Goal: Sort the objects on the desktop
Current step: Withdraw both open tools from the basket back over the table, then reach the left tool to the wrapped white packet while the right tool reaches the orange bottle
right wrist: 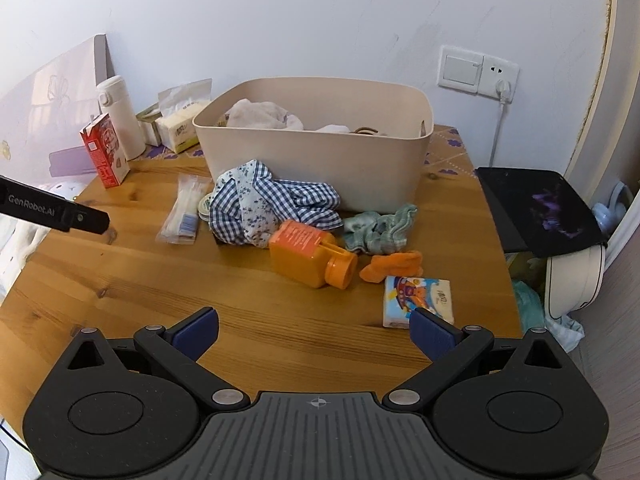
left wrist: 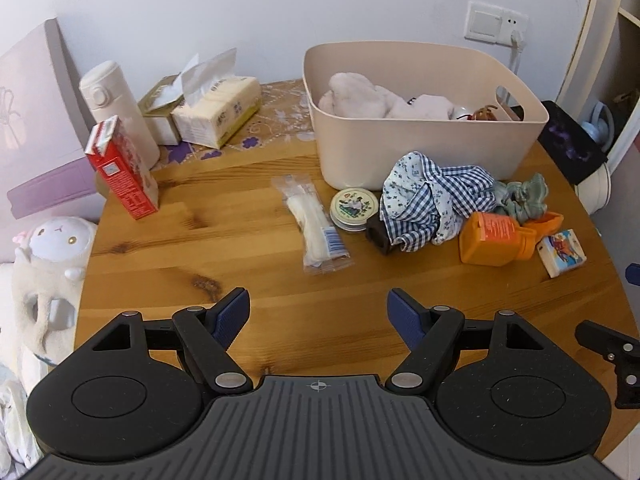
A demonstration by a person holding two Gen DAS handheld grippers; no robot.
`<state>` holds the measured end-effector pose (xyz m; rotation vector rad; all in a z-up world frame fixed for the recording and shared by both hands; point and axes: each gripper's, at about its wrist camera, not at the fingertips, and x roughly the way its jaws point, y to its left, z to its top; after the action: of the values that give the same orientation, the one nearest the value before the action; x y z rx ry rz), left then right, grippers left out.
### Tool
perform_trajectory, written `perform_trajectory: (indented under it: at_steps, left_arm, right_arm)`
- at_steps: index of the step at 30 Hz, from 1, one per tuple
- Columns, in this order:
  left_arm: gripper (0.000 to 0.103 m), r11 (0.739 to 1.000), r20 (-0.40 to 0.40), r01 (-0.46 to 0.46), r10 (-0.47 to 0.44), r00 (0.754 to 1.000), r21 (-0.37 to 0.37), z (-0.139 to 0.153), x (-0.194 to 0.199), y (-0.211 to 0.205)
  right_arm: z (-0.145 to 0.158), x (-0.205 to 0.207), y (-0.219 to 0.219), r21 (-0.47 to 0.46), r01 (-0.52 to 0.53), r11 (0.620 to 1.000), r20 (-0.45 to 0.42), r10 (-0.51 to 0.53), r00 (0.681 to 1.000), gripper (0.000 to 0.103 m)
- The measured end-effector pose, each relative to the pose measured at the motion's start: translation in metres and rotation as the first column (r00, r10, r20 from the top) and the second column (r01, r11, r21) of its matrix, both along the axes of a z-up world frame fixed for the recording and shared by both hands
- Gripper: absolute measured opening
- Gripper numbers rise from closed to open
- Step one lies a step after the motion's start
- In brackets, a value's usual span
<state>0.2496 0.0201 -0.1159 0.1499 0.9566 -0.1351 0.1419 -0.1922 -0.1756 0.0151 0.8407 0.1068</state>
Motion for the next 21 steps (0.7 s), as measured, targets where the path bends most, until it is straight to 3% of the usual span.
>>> perform_trajectory:
  at_steps: [21]
  left_arm:
    - [0.077,1.0,-0.084,0.03,-0.03,0.996,-0.002,-0.059,0.08,-0.004]
  right_arm:
    - [-0.054,0.065,0.028,0.003,0.107,0.994,-0.102,-0.106,0.989,0.103]
